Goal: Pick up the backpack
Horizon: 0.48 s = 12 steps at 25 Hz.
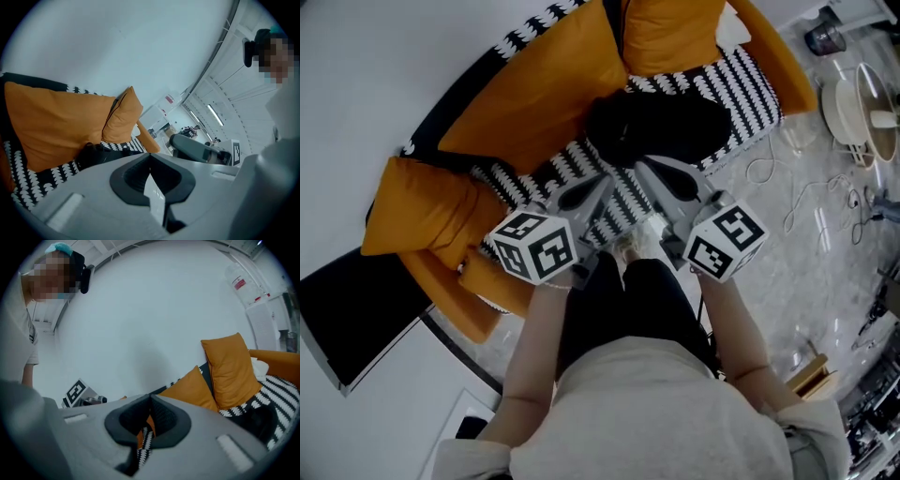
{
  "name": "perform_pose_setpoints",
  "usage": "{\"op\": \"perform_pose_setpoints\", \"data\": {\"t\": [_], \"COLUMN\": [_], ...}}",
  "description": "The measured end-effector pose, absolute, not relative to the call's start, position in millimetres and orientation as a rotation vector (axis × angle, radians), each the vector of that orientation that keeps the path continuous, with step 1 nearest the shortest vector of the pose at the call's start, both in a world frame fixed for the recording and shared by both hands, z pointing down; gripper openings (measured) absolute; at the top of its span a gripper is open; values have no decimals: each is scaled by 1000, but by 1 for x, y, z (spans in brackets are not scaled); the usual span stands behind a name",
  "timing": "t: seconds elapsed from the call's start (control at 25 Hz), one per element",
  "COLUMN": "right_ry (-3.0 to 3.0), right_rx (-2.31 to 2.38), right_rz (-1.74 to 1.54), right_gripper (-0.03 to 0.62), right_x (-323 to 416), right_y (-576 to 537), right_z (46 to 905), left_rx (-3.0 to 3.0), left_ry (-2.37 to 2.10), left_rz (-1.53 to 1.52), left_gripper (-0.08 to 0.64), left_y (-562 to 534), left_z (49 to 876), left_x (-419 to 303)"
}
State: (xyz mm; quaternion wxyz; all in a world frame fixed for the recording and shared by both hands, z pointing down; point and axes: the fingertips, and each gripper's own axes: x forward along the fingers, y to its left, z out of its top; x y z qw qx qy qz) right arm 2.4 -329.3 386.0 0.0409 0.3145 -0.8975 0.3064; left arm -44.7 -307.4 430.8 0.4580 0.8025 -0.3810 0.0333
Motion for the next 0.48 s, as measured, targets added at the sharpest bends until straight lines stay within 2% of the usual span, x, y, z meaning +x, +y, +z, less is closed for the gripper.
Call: {"op": "perform_pose_setpoints", "data": {"t": [0.48], "right_ry": [-2694], "right_rx": [1018], "right_rz": [934], "right_gripper": [3], "right_x": [4], "right_y": [-380], "right_z": [433], "left_rx": [1951], "left_ry": [-900], "left_rz": [81], "left_gripper": [5], "left_y": [-341], "left_z": [476], "left_x": [-46]}}
